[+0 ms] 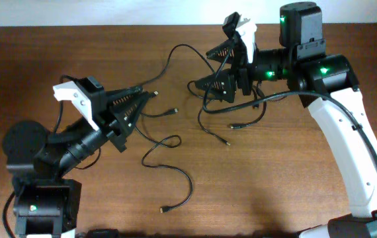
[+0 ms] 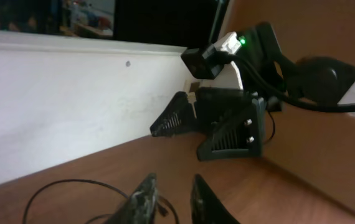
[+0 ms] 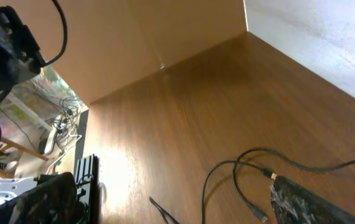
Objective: Untangle cables
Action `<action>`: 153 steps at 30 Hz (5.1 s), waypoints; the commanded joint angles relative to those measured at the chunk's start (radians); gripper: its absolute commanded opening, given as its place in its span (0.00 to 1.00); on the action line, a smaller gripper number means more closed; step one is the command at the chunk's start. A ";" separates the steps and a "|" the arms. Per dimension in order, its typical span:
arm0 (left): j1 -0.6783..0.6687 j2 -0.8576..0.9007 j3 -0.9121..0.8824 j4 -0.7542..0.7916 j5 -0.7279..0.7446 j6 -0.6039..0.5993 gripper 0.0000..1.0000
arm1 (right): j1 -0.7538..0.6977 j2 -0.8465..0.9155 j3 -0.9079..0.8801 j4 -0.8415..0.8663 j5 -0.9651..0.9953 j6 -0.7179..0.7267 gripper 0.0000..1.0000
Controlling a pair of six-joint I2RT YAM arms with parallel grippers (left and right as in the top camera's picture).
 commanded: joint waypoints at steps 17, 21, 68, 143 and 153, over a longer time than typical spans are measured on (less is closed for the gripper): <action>0.002 0.006 0.023 -0.336 -0.376 -0.269 0.65 | 0.185 0.183 0.008 -0.302 0.344 -0.505 0.99; 0.003 0.006 0.023 -0.335 -0.412 -0.286 0.66 | 0.191 0.267 0.008 -0.271 0.339 -0.373 0.98; 0.003 0.006 0.023 -0.363 -0.604 -0.415 0.74 | 0.367 0.116 0.018 0.033 0.969 -0.705 0.04; 0.002 0.006 0.023 -0.487 -0.621 -0.361 0.89 | -0.435 0.243 0.376 -0.521 0.278 -0.551 0.96; 0.002 0.006 0.023 -0.488 -0.599 -0.393 0.89 | -0.243 0.480 0.374 -0.519 0.363 -0.496 0.98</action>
